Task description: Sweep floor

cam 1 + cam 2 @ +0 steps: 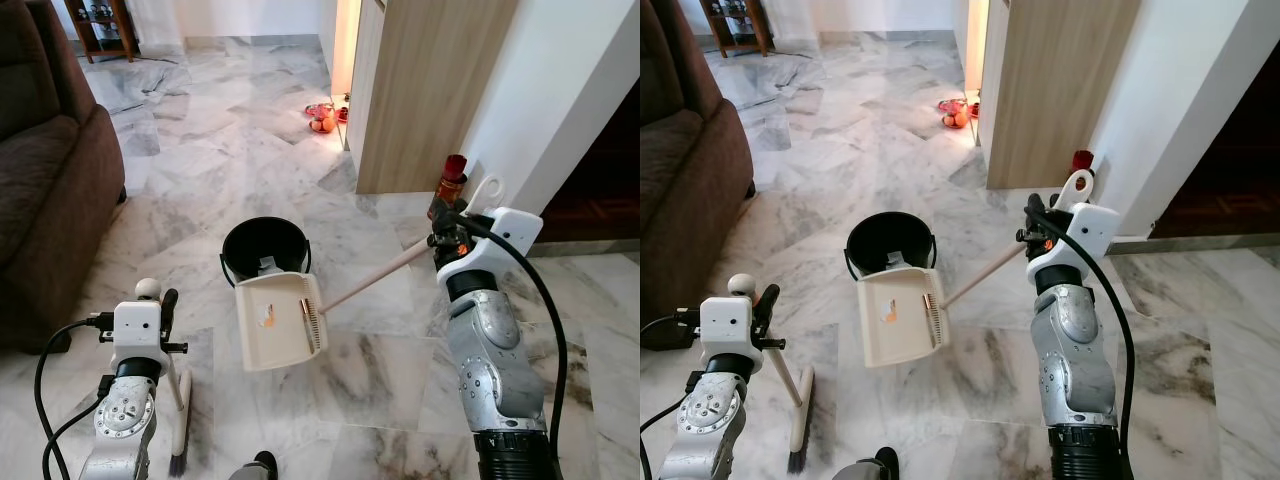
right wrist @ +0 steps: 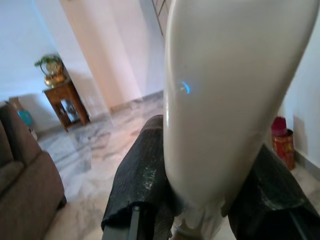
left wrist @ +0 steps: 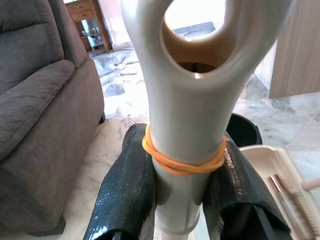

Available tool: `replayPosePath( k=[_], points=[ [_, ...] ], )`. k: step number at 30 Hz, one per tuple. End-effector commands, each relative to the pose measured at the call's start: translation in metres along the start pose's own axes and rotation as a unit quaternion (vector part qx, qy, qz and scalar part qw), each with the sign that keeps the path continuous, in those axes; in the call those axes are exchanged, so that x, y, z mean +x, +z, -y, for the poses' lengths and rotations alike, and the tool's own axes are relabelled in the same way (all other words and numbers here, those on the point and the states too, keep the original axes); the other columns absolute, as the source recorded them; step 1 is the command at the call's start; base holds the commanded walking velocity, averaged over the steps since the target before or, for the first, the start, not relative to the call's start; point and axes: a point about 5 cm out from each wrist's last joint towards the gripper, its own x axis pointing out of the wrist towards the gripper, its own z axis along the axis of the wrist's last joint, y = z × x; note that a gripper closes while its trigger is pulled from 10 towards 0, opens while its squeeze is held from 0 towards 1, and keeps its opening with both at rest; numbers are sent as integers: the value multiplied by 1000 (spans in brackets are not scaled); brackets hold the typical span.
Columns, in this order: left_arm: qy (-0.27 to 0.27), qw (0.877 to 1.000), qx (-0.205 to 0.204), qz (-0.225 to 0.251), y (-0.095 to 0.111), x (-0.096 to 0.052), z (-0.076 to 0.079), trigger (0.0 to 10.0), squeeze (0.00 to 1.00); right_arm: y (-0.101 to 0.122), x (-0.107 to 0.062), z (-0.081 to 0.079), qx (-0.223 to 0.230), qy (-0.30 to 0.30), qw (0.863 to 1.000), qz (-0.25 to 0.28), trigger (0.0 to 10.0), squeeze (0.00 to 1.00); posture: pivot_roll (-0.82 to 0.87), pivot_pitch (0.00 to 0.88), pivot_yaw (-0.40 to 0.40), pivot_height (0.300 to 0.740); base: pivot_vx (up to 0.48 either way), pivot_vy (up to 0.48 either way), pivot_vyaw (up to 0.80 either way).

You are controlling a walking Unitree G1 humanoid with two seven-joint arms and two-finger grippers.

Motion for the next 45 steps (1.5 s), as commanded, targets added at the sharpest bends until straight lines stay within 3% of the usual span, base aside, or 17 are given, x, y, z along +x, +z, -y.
replayPosePath(
  k=[1,16,32,45],
  points=[
    [2,1000,4,23,10,2,0,10000,0,29,6,-12,17,19,997,69,10000,0,156,84,1,740,0,0,0],
    [16,1000,3,23,8,-4,-2,10000,0,52,23,-22,39,21,992,118,10000,0,150,52,-11,740,0,0,0],
    [48,999,2,15,4,-8,-14,10000,0,51,23,-23,40,23,992,117,10000,0,146,23,-5,740,176,0,77],
    [50,999,-1,16,5,-8,-13,10000,0,50,23,-24,48,26,992,113,10000,0,145,28,-5,740,273,0,103]
  ],
)
